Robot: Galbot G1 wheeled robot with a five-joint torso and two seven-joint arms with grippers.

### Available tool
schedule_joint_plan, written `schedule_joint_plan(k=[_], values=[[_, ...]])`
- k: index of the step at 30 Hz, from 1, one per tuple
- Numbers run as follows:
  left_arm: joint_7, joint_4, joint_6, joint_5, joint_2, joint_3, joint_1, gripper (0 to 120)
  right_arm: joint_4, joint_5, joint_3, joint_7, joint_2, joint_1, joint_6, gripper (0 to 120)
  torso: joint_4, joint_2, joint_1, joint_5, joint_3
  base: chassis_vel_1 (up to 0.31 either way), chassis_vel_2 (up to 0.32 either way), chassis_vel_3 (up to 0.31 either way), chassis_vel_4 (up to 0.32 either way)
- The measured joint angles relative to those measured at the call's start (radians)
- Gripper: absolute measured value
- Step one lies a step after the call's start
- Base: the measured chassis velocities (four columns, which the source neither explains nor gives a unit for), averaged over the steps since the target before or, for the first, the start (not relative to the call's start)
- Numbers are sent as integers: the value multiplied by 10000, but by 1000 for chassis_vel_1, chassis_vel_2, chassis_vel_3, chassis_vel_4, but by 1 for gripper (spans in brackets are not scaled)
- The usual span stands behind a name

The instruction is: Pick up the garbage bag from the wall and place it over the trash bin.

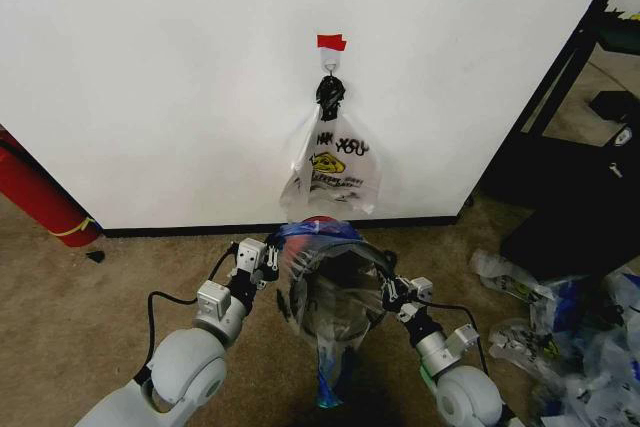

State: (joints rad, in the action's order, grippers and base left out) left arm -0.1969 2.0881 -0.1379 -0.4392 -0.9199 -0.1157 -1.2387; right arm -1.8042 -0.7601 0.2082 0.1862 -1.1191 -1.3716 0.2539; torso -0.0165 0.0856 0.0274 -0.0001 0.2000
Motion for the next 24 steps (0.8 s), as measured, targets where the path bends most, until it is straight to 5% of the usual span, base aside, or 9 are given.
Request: schedule_joint_plan(k=[6, 15, 24], values=[[261, -97, 349, -177, -131, -9, -7, 1, -129, -1286, -52, 83, 10, -20, -282, 0, 0, 0, 0, 1, 0, 0, 0, 0, 0], [1113, -312, 1651, -171, -759, -465, -220, 34, -391, -2559, -120, -1221, -281, 108, -484, 0, 0, 0, 0, 1, 0, 0, 0, 0, 0], [153, -487, 1047, 349, -1043, -679, -946, 69, -492, -3318, -17, -2952, -673, 305, -457, 0, 0, 0, 0, 0, 0, 0, 0, 0, 0]])
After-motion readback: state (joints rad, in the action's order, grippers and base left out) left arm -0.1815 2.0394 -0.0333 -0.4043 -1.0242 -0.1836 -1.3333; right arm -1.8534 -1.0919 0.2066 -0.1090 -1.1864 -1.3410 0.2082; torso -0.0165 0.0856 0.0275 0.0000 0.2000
